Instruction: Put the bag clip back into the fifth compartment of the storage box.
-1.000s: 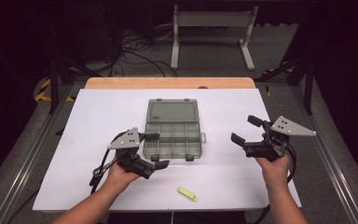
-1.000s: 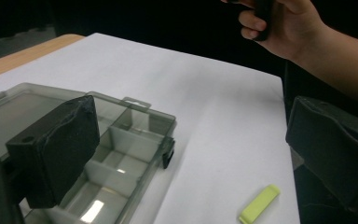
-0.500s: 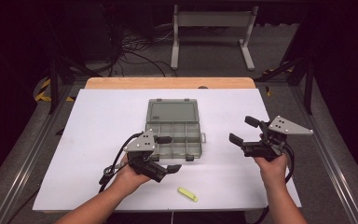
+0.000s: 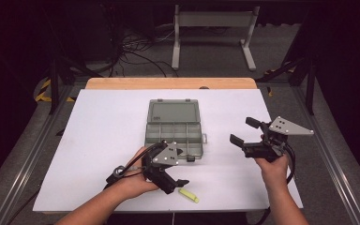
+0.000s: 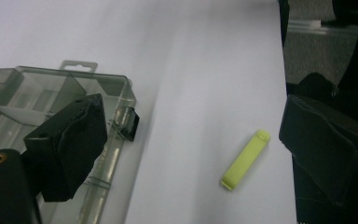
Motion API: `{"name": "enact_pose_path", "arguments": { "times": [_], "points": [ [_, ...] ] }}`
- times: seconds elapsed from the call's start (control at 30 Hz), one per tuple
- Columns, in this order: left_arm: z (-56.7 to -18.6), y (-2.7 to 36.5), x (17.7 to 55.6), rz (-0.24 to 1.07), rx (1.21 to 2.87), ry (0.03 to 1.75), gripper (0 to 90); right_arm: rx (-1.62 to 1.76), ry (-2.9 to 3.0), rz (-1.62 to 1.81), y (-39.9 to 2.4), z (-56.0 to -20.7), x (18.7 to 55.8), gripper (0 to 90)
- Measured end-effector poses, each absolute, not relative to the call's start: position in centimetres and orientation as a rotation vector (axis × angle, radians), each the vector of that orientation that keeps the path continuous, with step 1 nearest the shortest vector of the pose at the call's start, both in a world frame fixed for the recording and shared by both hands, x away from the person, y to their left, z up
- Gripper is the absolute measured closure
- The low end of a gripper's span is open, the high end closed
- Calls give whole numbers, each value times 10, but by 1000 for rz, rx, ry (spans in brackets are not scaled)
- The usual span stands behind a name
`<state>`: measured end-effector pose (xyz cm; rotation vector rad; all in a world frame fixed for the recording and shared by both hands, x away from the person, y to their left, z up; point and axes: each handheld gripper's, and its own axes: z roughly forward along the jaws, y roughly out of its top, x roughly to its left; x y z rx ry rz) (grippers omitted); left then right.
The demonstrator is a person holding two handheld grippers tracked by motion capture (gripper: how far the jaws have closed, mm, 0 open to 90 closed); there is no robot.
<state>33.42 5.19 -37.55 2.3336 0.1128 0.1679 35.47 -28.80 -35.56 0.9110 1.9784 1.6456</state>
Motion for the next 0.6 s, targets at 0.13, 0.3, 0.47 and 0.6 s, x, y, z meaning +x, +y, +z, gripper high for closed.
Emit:
{"name": "enact_pose_path", "arguments": {
  "times": [0.13, 0.3, 0.47, 0.6],
  "points": [
    [-379, 43, 333, 134, 2382, 101, 89, 917, 1985, 1655, -288, -357, 356, 54],
    [-384, 33, 332, 85, 2438, 75, 94, 928, 1992, 1671, -289, -359, 358, 56],
    [-389, 29, 332, 54, 2489, 66, 97, 925, 1998, 1668, -289, -360, 359, 56],
    [-396, 25, 332, 15, 2530, 59, 102, 935, 2002, 1670, -288, -361, 360, 56]
  ]
}}
